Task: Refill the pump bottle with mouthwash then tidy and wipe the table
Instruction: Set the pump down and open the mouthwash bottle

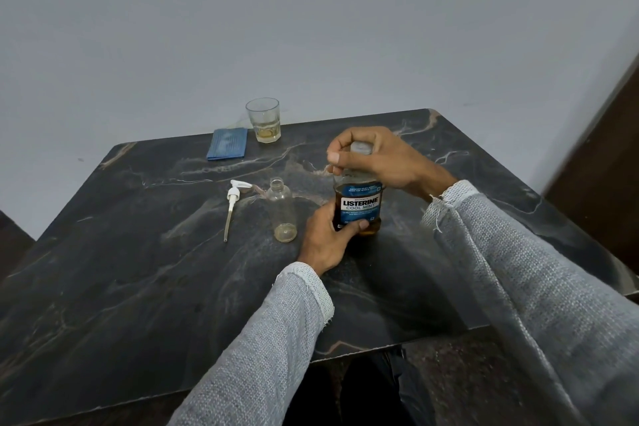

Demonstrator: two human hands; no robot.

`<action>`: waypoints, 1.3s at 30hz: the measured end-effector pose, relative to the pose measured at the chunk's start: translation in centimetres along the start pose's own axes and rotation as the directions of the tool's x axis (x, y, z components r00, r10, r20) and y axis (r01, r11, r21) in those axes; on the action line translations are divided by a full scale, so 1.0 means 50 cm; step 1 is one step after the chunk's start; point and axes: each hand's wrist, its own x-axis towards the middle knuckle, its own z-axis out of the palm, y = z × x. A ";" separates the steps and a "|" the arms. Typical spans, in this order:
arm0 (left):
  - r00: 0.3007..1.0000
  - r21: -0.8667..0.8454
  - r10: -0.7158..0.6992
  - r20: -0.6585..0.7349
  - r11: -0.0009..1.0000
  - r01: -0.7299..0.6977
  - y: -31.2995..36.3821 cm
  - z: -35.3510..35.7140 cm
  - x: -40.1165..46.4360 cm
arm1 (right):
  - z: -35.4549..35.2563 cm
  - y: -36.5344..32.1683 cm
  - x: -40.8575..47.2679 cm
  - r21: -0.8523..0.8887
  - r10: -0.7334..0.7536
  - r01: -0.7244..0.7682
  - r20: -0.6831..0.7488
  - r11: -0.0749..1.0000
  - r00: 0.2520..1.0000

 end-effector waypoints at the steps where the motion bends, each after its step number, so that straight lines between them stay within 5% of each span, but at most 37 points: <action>1: 1.000 0.004 -0.003 -0.006 1.000 0.003 0.000 0.001 -0.001 | 0.004 0.000 -0.001 -0.046 0.011 -0.013 -0.049 0.999 0.999; 7: 0.999 -0.033 -0.021 -0.037 0.999 0.020 0.001 0.002 -0.009 | 0.081 0.011 -0.002 -0.139 -0.037 -0.053 -0.572 0.989 0.819; 11: 0.999 -0.087 -0.042 -0.002 0.995 0.042 0.001 -0.002 -0.007 | 0.095 0.013 0.012 -0.133 -0.025 -0.083 -0.653 0.988 0.757; 17: 0.999 -0.063 -0.037 0.018 0.997 0.038 0.001 -0.004 0.003 | 0.044 0.005 0.013 -0.088 -0.043 0.019 -0.285 0.996 0.958; 30: 0.999 -0.042 -0.039 0.025 0.998 0.040 -0.002 -0.012 0.005 | 0.009 -0.014 0.031 -0.056 -0.013 0.017 0.074 0.998 0.997; 34: 0.999 -0.011 -0.034 -0.002 0.999 0.034 -0.001 -0.007 -0.001 | 0.035 0.010 0.013 -0.059 -0.056 0.041 -0.268 0.997 0.962; 39: 0.999 -0.024 -0.019 -0.038 1.000 0.018 -0.003 -0.004 -0.008 | 0.095 0.021 0.010 -0.158 -0.115 0.010 -0.671 0.987 0.733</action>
